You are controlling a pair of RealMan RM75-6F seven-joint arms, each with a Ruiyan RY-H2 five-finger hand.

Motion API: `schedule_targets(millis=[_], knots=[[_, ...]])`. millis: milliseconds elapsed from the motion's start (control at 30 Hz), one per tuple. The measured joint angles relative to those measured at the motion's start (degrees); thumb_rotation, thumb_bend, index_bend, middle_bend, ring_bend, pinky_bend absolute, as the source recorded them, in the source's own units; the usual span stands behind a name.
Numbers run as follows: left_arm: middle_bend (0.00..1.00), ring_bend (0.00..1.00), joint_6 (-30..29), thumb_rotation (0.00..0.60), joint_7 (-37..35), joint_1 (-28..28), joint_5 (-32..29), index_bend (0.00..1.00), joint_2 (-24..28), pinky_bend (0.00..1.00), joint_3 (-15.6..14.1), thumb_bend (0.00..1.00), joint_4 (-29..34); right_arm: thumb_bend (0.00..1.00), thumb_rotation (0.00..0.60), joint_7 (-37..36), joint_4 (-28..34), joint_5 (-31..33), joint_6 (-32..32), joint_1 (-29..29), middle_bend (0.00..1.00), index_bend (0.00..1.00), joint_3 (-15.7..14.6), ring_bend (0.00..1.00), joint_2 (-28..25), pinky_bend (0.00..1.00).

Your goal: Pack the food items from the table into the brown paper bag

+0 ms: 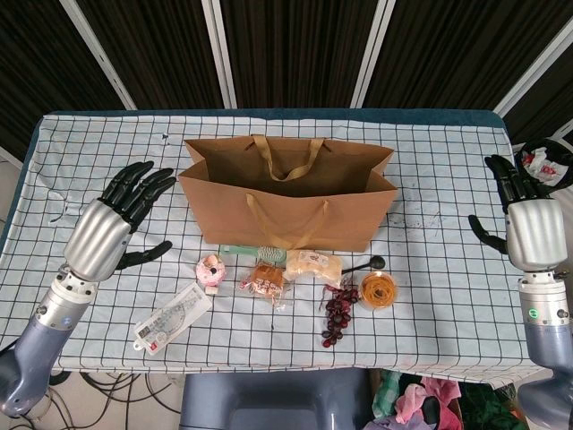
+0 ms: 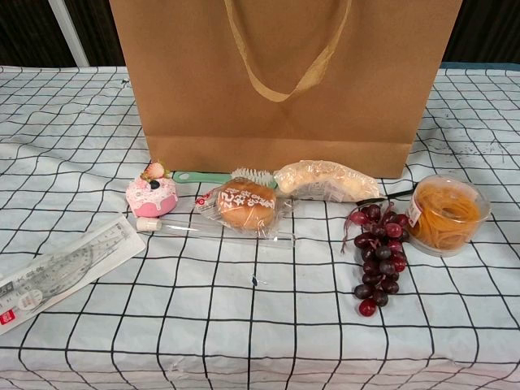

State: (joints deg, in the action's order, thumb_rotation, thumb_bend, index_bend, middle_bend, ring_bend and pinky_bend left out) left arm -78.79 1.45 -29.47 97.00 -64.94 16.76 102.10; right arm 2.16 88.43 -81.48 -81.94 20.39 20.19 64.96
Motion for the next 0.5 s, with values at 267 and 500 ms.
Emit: schedule_targets(millis=[267, 500], knots=[[0.1, 0.0, 0.19, 0.6, -0.19, -0.54, -0.1, 0.09, 0.79, 0.11, -0.78, 0.14, 1.64, 0.21, 0.6, 0.14, 0.62, 0.81, 0.32, 0.32, 0.12, 0.09, -0.44, 0.27, -0.25, 0.27], [0.12, 0.0, -1.62, 0.6, 0.27, 0.85, 0.68, 0.1, 2.2, 0.11, -2.31, 0.14, 1.77, 0.21, 0.6, 0.62, 1.24, 0.48, 0.08, 0.21, 0.12, 0.09, -1.52, 0.27, -0.35, 0.27]])
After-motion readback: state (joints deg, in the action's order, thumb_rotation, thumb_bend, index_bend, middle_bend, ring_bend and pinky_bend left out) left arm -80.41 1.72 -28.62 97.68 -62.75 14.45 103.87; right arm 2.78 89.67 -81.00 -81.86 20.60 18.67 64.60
